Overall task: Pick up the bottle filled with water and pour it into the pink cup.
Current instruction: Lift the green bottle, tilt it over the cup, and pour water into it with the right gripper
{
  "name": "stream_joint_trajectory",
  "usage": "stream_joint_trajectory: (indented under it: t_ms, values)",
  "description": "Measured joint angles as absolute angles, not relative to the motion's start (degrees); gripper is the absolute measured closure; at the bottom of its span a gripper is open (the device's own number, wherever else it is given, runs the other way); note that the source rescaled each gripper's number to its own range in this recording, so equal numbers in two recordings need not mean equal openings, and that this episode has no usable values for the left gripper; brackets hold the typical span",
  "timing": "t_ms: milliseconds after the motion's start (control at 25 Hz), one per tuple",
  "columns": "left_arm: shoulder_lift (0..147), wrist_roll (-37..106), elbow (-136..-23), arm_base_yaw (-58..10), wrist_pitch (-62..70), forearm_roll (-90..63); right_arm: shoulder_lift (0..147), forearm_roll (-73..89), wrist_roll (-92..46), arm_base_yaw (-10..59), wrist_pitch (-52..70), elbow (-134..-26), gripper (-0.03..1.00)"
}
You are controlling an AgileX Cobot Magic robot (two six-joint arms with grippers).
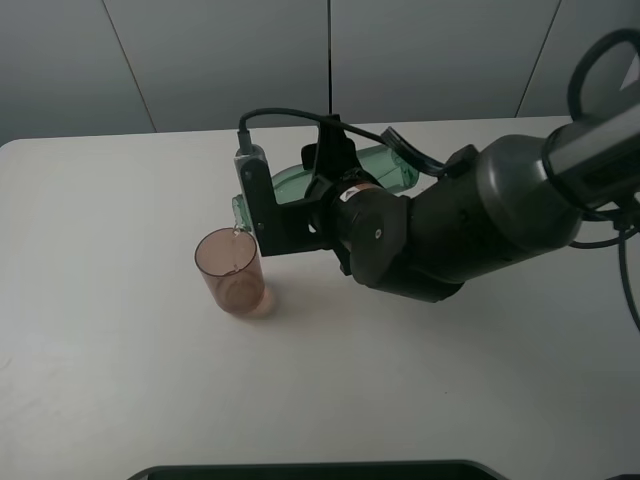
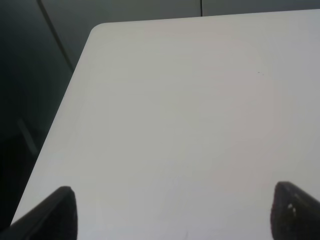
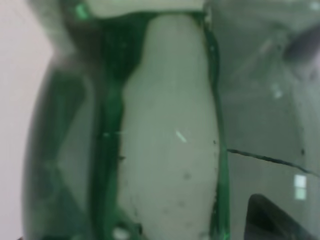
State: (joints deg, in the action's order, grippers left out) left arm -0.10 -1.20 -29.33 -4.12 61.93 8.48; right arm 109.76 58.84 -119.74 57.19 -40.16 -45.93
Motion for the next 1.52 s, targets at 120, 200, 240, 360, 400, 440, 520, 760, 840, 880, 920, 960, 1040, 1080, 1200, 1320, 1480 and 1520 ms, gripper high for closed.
stream_joint_trajectory:
  t_ms: [120, 200, 240, 360, 400, 440, 520, 760, 840, 880, 920, 960, 1040, 1080, 1200, 1320, 1480, 1520]
  values:
    - [-0.1, -1.2, -29.3, -4.1, 61.9, 8.5, 109.8, 57.6, -119.7, 57.2, -40.2, -45.9, 0.97]
    - [-0.1, -1.2, -29.3, -4.1, 61.9, 8.5, 109.8, 57.2, -119.7, 57.2, -40.2, -45.9, 0.97]
    - [-0.1, -1.2, -29.3, -4.1, 61.9, 8.5, 109.8, 56.7, -119.7, 57.2, -40.2, -45.9, 0.97]
    - [-0.1, -1.2, -29.3, -4.1, 61.9, 8.5, 109.8, 55.7, -119.7, 57.2, -40.4, -45.9, 0.97]
    - [-0.1, -1.2, -29.3, -4.1, 61.9, 8.5, 109.8, 55.3, -119.7, 57.2, -40.4, -45.9, 0.97]
    - [-0.1, -1.2, -29.3, -4.1, 61.9, 8.5, 109.8, 55.0, -119.7, 57.2, -40.4, -45.9, 0.97]
    - [-0.1, -1.2, -29.3, -4.1, 61.9, 8.5, 109.8, 54.6, -119.7, 57.2, -40.4, -45.9, 0.97]
    - [-0.1, -1.2, -29.3, -4.1, 61.9, 8.5, 109.8, 53.5, -119.7, 57.2, -40.8, -45.9, 0.97]
    - [-0.1, -1.2, -29.3, -4.1, 61.9, 8.5, 109.8, 53.1, -119.7, 57.2, -41.4, -45.9, 0.97]
    - [-0.1, -1.2, -29.3, -4.1, 61.9, 8.5, 109.8, 53.1, -119.7, 57.2, -41.7, -45.9, 0.97]
    - [-0.1, -1.2, -29.3, -4.1, 61.9, 8.5, 109.8, 52.8, -119.7, 57.2, -41.8, -45.9, 0.97]
    - [-0.1, -1.2, -29.3, -4.1, 61.9, 8.5, 109.8, 52.6, -119.7, 57.2, -41.8, -45.9, 0.97]
    - [-0.1, -1.2, -29.3, -4.1, 61.9, 8.5, 109.8, 51.9, -119.7, 57.2, -41.8, -45.9, 0.97]
    - [-0.1, -1.2, -29.3, -4.1, 61.9, 8.5, 109.8, 51.8, -119.7, 57.2, -41.8, -45.9, 0.97]
    - [-0.1, -1.2, -29.3, -4.1, 61.9, 8.5, 109.8, 51.8, -119.7, 57.2, -41.8, -45.9, 0.97]
    - [-0.1, -1.2, -29.3, -4.1, 61.9, 8.5, 109.8, 51.7, -119.7, 57.2, -41.8, -45.9, 0.97]
    - [-0.1, -1.2, -29.3, -4.1, 61.9, 8.5, 109.8, 51.7, -119.7, 57.2, -41.9, -45.9, 0.97]
    - [-0.1, -1.2, -29.3, -4.1, 61.9, 8.5, 109.8, 51.7, -119.7, 57.2, -42.0, -45.9, 0.97]
